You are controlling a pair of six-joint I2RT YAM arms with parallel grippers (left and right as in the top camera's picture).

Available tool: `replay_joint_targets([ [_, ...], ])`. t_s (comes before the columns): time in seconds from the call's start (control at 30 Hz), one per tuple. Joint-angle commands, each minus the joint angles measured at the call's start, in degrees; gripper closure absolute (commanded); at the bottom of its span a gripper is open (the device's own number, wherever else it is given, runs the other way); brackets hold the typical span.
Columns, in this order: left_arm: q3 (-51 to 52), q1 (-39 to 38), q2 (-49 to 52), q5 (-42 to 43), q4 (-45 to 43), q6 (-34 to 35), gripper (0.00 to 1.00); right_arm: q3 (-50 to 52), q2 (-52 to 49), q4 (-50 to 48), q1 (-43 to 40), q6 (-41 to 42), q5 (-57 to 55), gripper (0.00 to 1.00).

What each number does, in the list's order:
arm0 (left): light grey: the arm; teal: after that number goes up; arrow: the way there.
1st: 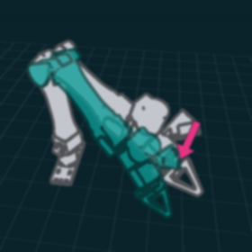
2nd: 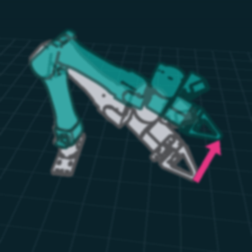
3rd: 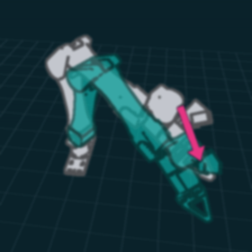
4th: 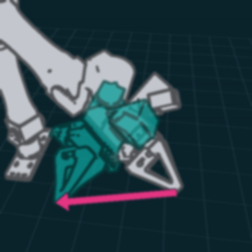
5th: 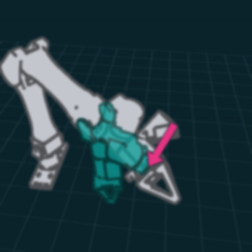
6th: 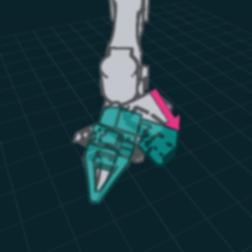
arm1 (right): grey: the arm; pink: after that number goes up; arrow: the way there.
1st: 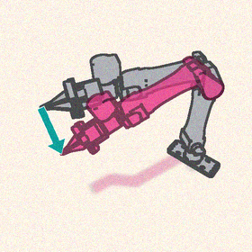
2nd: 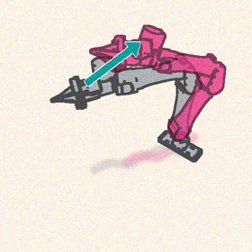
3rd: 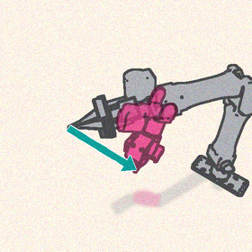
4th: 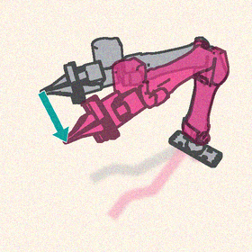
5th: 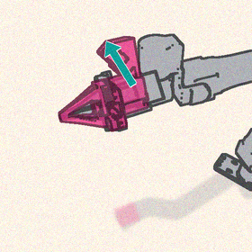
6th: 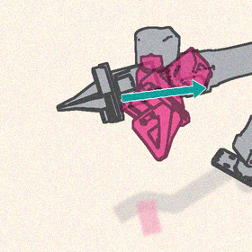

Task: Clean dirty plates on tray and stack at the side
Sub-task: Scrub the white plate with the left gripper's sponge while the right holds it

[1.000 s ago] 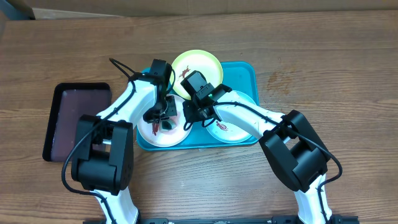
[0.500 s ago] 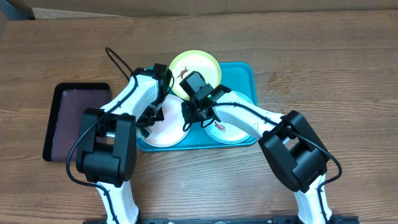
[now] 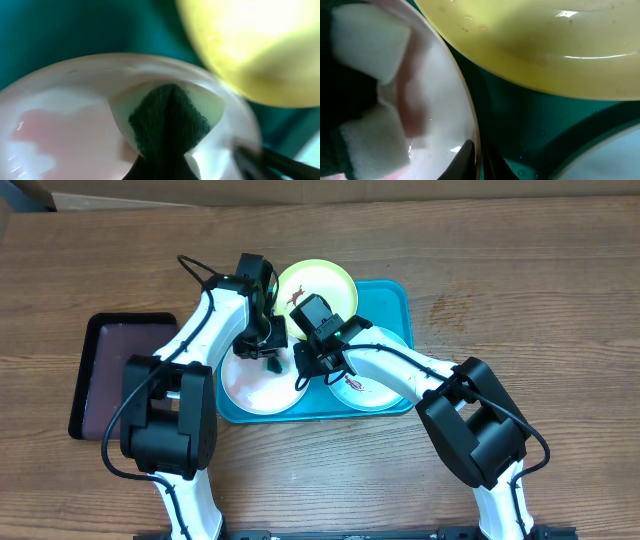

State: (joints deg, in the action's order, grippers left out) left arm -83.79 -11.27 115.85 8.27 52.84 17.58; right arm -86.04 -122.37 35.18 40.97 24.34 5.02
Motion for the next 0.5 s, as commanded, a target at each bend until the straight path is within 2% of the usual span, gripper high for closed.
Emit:
replay_joint_targets([
  [0.0, 0.3, -0.2, 0.8, 4.7, -1.6, -1.9, 0.96, 0.3, -0.5, -0.2, -0.3, 0.1, -1.1, 0.91],
  [0.17, 1.9, 0.5, 0.8, -0.2, -3.3, 2.1, 0.96, 0.3, -0.5, -0.1, -0.3, 0.1, -1.1, 0.91],
  [0.33, 4.1, 1.1, 0.8, -1.7, -6.0, 2.1, 0.96, 0.3, -0.5, 0.0, -0.3, 0.1, -1.1, 0.91],
  [0.47, 6.4, 1.5, 0.8, -8.2, -7.2, 2.8, 0.96, 0.3, -0.5, 0.1, -0.3, 0.1, -1.1, 0.91],
])
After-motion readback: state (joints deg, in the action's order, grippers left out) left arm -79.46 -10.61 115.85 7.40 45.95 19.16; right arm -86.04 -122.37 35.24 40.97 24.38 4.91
